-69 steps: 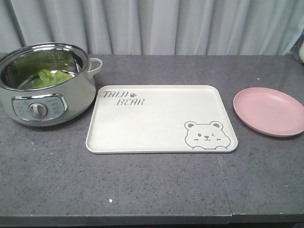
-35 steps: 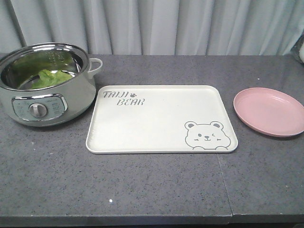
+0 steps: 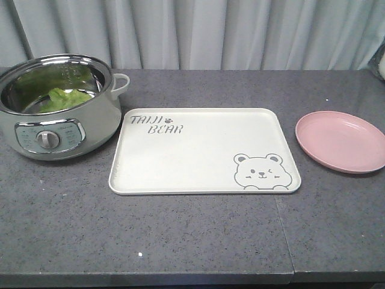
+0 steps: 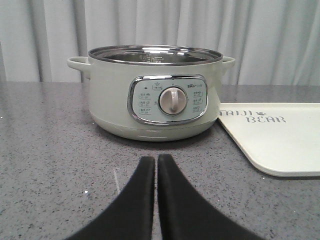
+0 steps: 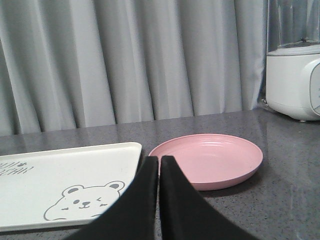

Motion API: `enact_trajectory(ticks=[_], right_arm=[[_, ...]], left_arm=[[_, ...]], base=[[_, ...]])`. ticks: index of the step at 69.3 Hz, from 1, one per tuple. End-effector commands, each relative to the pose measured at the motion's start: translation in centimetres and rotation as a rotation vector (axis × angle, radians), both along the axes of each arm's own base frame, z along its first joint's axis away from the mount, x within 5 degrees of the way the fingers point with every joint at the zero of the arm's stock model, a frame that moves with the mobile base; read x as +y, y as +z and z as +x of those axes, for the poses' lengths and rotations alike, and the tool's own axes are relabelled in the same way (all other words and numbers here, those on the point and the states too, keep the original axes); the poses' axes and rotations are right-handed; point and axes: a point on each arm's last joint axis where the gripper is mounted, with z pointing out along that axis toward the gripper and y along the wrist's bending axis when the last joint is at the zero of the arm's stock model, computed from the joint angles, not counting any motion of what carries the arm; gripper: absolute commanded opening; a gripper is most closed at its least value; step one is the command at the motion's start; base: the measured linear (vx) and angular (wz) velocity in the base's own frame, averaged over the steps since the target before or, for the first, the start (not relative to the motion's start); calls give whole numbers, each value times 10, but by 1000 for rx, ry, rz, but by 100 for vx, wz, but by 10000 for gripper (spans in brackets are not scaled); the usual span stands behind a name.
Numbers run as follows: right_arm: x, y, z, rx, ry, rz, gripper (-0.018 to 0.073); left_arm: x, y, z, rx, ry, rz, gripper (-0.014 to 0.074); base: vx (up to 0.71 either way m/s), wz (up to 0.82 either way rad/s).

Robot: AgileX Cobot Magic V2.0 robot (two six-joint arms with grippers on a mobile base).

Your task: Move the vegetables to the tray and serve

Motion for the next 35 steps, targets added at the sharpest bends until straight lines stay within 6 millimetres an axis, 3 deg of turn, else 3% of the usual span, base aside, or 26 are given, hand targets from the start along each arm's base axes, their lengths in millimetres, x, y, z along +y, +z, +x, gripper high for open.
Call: enact_trajectory(ticks=[1, 27, 35], right_arm=[[1, 2, -1, -65, 7, -15, -3], [1, 2, -1, -65, 7, -15, -3], [1, 2, -1, -70, 8, -13, -3]], left_arm=[[0, -2, 0, -59, 0, -14, -6], [0, 0, 0, -78, -1, -19, -6], [0, 2, 0, -100, -3, -96, -6]], base=[[0, 0], [0, 0], [0, 0]])
